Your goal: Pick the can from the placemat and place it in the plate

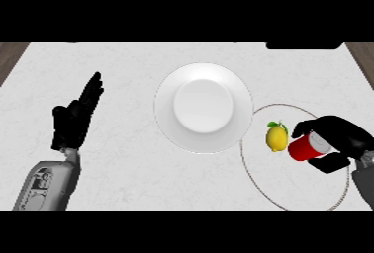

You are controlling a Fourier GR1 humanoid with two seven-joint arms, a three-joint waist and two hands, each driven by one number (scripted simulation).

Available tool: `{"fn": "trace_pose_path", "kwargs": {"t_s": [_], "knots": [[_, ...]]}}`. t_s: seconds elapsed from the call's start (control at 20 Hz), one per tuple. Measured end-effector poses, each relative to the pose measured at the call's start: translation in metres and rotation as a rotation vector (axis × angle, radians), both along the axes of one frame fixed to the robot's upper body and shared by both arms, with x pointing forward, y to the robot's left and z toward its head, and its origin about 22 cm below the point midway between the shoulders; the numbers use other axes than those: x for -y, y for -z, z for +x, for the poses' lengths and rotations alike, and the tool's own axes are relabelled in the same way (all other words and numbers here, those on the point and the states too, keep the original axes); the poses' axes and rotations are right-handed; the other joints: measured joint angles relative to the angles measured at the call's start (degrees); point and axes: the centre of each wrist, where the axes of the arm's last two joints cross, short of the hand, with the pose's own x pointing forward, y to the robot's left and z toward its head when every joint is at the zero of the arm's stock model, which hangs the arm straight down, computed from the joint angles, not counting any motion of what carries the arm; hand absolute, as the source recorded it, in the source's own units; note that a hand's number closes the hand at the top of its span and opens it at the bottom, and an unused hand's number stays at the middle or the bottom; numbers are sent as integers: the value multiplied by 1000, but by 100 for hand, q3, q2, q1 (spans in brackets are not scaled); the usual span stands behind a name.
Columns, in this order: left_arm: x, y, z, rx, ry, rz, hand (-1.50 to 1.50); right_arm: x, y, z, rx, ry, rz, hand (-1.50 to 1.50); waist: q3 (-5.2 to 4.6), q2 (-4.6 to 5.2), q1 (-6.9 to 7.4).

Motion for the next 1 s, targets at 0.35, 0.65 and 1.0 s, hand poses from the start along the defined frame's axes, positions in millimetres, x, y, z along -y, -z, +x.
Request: {"fn": "trace_pose_path", "kwargs": {"t_s": [0.35, 0.65, 1.0], "knots": [[1, -3, -8, 10, 2, 2, 0, 5, 1, 17, 61, -3, 15, 150, -1, -1, 22], [6, -7, -5, 17, 33, 5, 0, 50, 1, 55, 120, 20, -24, 150, 7, 47, 172], [8, -4, 0, 11, 31, 2, 0, 66, -21, 82, 361, 10, 109, 150, 16, 64, 151]]}}
